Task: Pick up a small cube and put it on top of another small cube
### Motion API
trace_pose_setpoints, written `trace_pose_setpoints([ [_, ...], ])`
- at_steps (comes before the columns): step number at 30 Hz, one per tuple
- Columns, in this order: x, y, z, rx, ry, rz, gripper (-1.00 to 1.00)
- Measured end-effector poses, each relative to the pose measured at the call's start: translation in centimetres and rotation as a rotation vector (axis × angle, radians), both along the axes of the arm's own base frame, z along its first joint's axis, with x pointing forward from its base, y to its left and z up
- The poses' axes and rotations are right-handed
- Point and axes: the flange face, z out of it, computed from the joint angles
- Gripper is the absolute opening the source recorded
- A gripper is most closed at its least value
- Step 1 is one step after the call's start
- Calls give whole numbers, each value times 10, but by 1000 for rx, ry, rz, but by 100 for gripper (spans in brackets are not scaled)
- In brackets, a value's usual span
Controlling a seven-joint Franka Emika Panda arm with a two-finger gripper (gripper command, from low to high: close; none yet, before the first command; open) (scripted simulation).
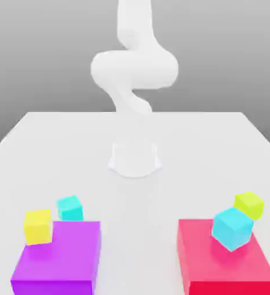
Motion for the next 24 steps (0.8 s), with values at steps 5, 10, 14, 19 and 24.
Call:
trace_pose_setpoints([
  [5, 36, 87, -113, 30, 182, 97, 0],
  [10, 24, 171, -227, 14, 356, 177, 0],
  [14, -15, 225, -317, -30, 488, 232, 0],
  [19, -93, 267, -420, -124, 637, 293, 0],
  [24, -131, 274, -489, -173, 697, 309, 0],
])
